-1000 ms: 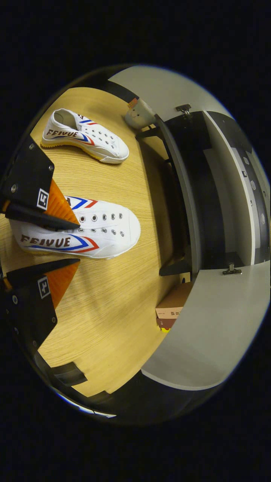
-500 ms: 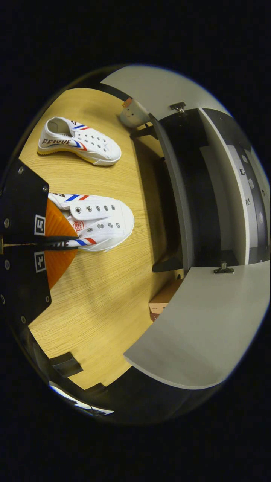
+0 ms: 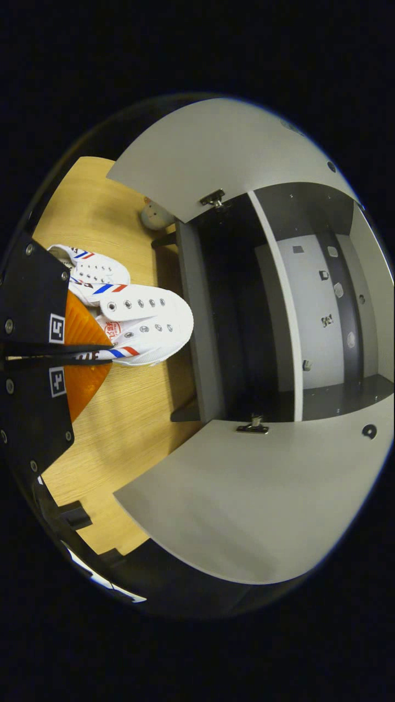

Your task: Grab one shoe with the right hand and put it into the shoe cabinet, grab the other shoe with the left hand and put it into the shoe cabinet; then close the right door with the right hand and the left door with the left hand.

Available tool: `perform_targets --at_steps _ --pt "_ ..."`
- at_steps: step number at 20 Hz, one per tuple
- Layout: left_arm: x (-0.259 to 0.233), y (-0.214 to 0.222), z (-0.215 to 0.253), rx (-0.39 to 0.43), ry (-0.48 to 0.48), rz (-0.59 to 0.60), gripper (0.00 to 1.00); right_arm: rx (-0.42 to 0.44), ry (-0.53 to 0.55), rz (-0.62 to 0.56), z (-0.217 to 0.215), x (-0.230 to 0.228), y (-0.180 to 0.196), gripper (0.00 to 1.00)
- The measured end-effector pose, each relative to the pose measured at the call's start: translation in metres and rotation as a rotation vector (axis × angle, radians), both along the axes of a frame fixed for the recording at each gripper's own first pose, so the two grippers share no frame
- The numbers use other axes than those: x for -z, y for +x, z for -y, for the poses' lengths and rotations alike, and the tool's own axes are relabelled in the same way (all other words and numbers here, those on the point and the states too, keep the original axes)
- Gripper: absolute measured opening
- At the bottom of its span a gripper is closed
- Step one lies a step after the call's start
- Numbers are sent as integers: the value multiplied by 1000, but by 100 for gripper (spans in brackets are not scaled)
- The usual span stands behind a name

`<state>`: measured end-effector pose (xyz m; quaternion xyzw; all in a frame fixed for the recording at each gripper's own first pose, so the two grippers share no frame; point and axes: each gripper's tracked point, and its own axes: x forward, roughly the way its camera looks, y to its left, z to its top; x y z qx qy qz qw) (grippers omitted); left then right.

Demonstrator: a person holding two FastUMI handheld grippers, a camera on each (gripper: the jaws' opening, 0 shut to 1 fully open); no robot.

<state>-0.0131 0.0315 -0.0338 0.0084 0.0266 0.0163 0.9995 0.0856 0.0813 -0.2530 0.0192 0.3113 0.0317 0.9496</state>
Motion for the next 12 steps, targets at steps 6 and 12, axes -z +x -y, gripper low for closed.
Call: perform_targets --at_steps 6,12 --pt "-3 5 3 -1 -14 15 98 -30 64 100 -31 -96 42 1" --pt "3 9 3 -11 -15 4 98 -22 73 209 -40 -176 107 1"
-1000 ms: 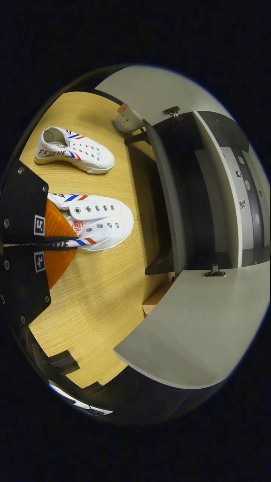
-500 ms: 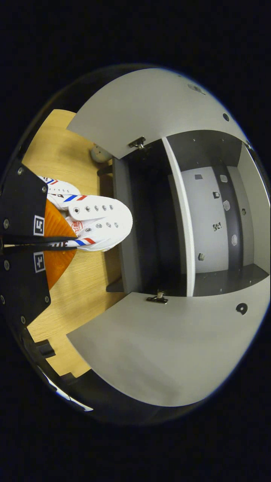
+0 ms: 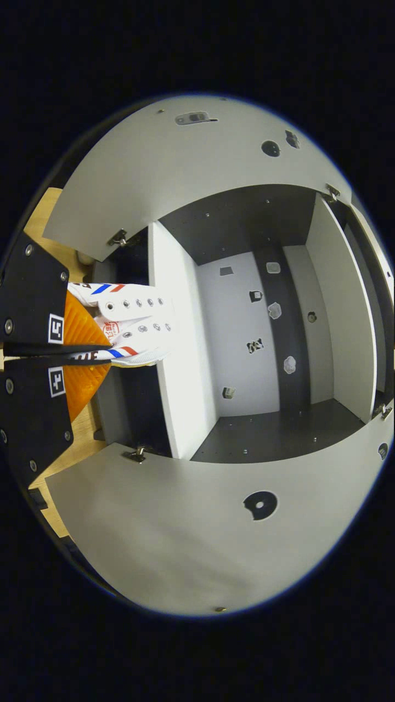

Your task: Grab one shoe with the right hand and put it into the shoe cabinet, grab the other shoe with the left hand and put it into the shoe cabinet; then close the right door with the right hand and the left door with the left hand.

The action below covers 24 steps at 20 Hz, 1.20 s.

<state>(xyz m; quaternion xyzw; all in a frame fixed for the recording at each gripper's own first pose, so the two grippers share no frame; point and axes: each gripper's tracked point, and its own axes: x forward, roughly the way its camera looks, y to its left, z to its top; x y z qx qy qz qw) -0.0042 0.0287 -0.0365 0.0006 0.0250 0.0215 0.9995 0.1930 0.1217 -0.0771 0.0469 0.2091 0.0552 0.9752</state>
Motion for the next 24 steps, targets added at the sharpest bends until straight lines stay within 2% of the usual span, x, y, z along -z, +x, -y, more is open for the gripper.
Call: perform_targets --at_steps 6,9,13,19,24 --pt "2 8 -5 -21 0 4 98 36 -17 58 0 -52 82 1" --pt "5 12 -8 -28 0 1 98 53 -39 54 0 -60 127 1" --pt "10 19 -13 -43 5 -8 98 73 18 13 -8 -54 176 1" --pt "16 27 -24 -64 16 -32 98 100 -3 -81 -5 -10 214 1" --pt "12 32 -28 -78 25 -24 98 113 28 -119 -3 2 221 1"
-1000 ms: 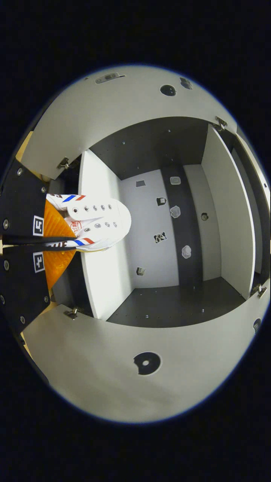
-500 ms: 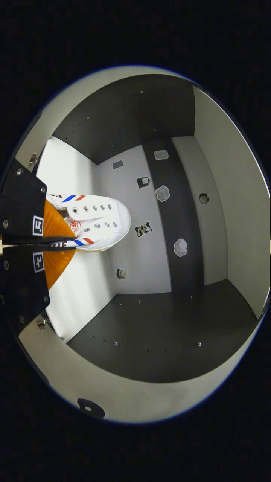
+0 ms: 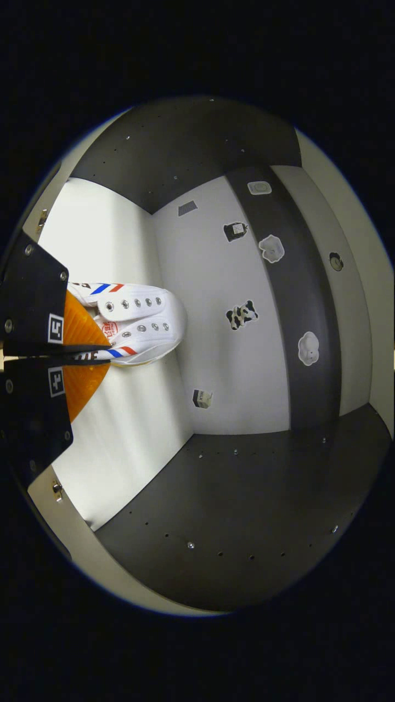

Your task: Grab one shoe with the right hand and put it into the shoe cabinet, grab the other shoe with the left hand and put it into the shoe cabinet; then close the right door with the right hand and the left door with the left hand.

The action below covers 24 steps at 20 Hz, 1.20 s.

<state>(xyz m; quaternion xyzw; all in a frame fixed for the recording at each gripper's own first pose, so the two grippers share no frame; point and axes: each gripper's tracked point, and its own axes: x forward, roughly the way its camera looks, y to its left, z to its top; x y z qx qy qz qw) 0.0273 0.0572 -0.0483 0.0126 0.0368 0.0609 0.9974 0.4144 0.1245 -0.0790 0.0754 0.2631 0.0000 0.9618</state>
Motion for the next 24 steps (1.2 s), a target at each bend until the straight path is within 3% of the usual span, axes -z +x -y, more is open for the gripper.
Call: perform_targets --at_steps 2,5,6,10,17,24 --pt "0 0 1 6 -1 1 99 -11 -8 -7 -1 2 -3 5" --pt "1 -2 2 10 0 -3 99 -21 5 32 -4 -11 -5 21" --pt "1 -3 4 11 -4 -3 99 -23 13 50 -3 -19 -8 20" --pt "4 -10 9 18 -33 -6 97 -47 -9 113 1 -43 -38 36" --pt "13 -22 16 29 -34 -15 98 -85 -52 215 13 -62 -119 65" --pt "48 -26 30 49 -42 -60 97 -114 -29 308 29 -76 -214 82"
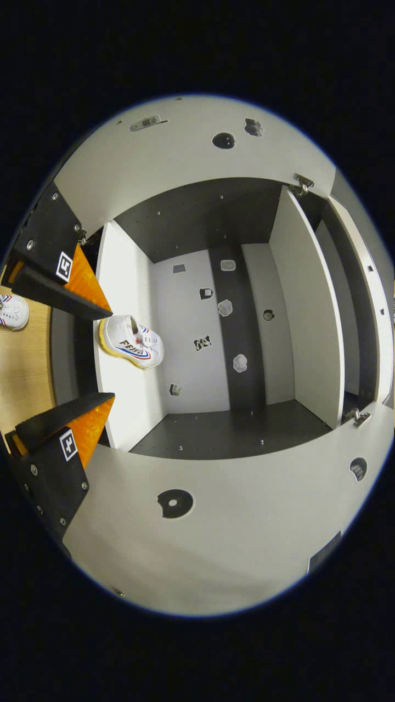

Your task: Grab one shoe with the right hand and put it into the shoe cabinet, grab the other shoe with the left hand and put it into the shoe cabinet; then close the right door with the right hand and the left door with the left hand.

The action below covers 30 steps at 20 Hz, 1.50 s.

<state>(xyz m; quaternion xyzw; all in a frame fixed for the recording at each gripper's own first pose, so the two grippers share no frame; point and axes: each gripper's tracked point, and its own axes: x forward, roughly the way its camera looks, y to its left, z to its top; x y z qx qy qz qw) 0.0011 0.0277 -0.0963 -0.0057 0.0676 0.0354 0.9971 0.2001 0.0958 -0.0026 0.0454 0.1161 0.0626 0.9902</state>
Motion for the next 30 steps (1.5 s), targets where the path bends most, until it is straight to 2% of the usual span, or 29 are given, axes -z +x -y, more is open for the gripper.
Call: perform_targets --at_steps 3,6,9,13,16,20,25,30 --pt "33 4 10 19 -26 -62 98 -27 -6 36 8 -5 -37 92" --pt "71 12 27 54 -40 -132 99 -44 -13 62 15 -7 -68 92" --pt "114 21 41 87 -67 -215 99 -34 -24 91 26 -9 -98 93" --pt "168 33 55 129 -47 -306 98 3 -39 134 34 -8 -129 92" --pt "206 48 66 154 -60 -394 97 35 -67 157 47 -10 -144 92" --pt "243 61 78 185 -40 -454 98 77 -88 169 64 -9 -159 92" --pt "301 62 89 226 -59 -602 100 111 -65 158 78 -6 -167 93" --pt "326 57 99 254 -62 -677 98 122 -59 147 83 0 -172 93"
